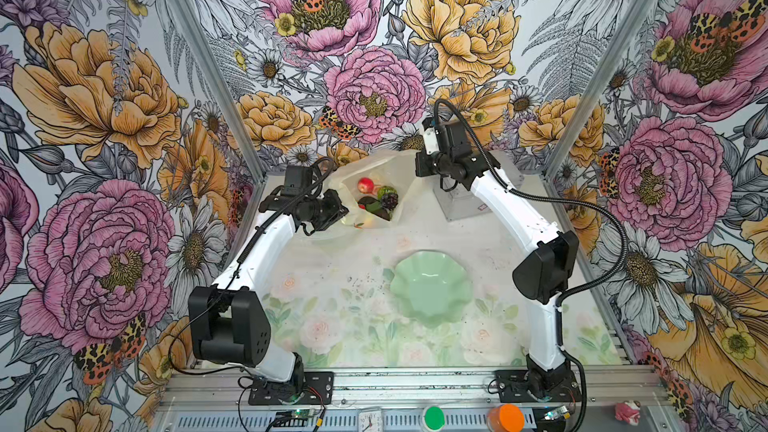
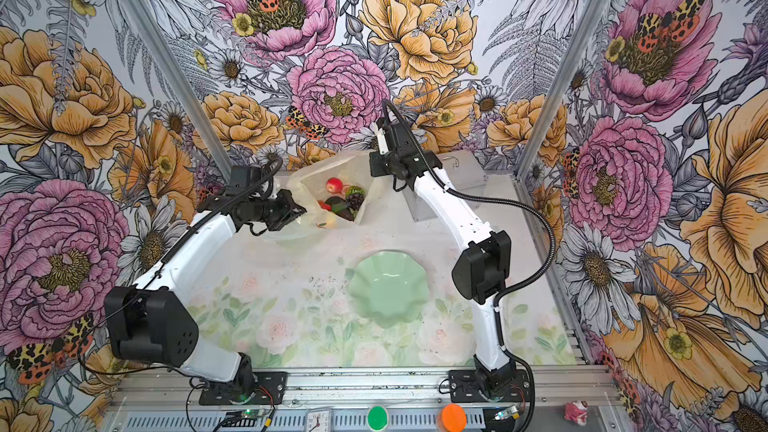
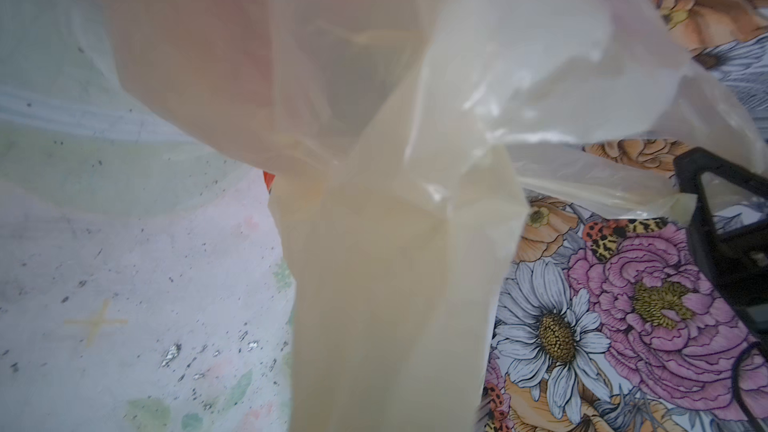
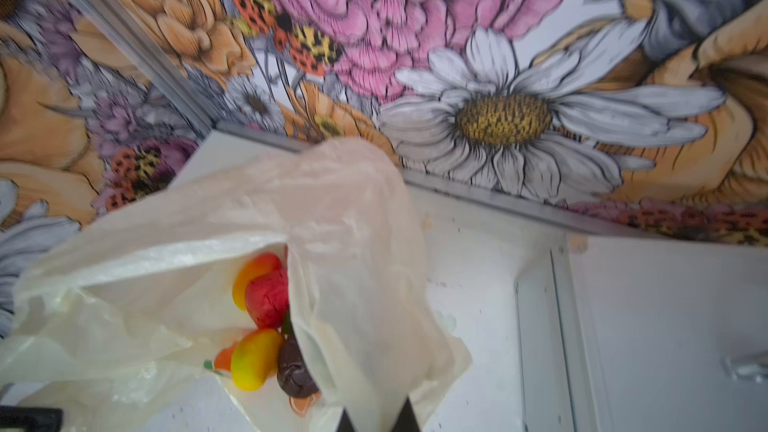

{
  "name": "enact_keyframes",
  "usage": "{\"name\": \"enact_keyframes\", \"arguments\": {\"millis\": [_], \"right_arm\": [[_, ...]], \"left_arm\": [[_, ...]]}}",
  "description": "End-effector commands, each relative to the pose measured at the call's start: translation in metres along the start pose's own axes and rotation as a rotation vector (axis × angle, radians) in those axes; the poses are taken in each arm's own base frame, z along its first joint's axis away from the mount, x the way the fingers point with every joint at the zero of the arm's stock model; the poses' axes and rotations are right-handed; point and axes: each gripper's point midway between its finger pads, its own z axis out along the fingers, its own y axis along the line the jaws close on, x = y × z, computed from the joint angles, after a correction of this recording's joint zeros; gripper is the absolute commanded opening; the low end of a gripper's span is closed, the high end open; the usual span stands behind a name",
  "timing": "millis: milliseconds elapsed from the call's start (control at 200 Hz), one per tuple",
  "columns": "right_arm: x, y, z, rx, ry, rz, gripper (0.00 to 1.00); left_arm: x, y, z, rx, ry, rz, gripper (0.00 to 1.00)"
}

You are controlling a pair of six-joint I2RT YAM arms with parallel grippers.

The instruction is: Place the fruits into the plastic bag

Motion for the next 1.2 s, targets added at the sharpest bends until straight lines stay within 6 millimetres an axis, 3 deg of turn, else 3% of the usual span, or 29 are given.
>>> {"name": "enact_keyframes", "arguments": {"millis": [0, 155, 350, 580, 645, 685, 730, 860, 930, 990, 1110, 1195], "right_arm": [[-0.026, 0.007, 0.013, -0.077, -0.066, 0.090, 0.00], [-0.092, 0.016, -0.006, -0.141, -0.277, 0.135, 0.00], [-0.155, 0.028, -0.056, -0.224, -0.523, 0.162, 0.00], [-0.218, 0.050, -0.161, -0.287, -0.799, 0.123, 0.00], [-0.225, 0.050, -0.178, -0.277, -0.838, 0.120, 0.00], [-0.224, 0.047, -0.175, -0.268, -0.827, 0.136, 0.00], [-0.215, 0.046, -0.160, -0.279, -0.780, 0.152, 0.00], [-0.172, 0.047, -0.101, -0.295, -0.579, 0.222, 0.00], [-0.162, 0.053, -0.091, -0.307, -0.533, 0.222, 0.00], [-0.170, 0.063, -0.104, -0.332, -0.562, 0.196, 0.00], [-0.197, 0.079, -0.153, -0.329, -0.695, 0.109, 0.00], [-0.196, 0.076, -0.154, -0.311, -0.690, 0.098, 0.00]], "left_arm": [[-0.034, -0.025, -0.012, 0.089, -0.054, -0.023, 0.00], [-0.081, -0.045, -0.039, 0.150, -0.159, -0.044, 0.00], [-0.127, -0.081, -0.082, 0.245, -0.293, -0.036, 0.00], [-0.148, -0.157, -0.154, 0.410, -0.423, 0.058, 0.00], [-0.145, -0.178, -0.166, 0.456, -0.431, 0.090, 0.00], [-0.142, -0.184, -0.163, 0.470, -0.414, 0.091, 0.00], [-0.136, -0.181, -0.146, 0.466, -0.364, 0.063, 0.00], [-0.104, -0.141, -0.057, 0.406, -0.094, -0.089, 0.00], [-0.089, -0.126, -0.033, 0.376, -0.027, -0.126, 0.00], [-0.088, -0.137, -0.043, 0.391, -0.045, -0.106, 0.00], [-0.098, -0.177, -0.089, 0.466, -0.120, -0.039, 0.00], [-0.094, -0.181, -0.089, 0.472, -0.096, -0.032, 0.00]]}}
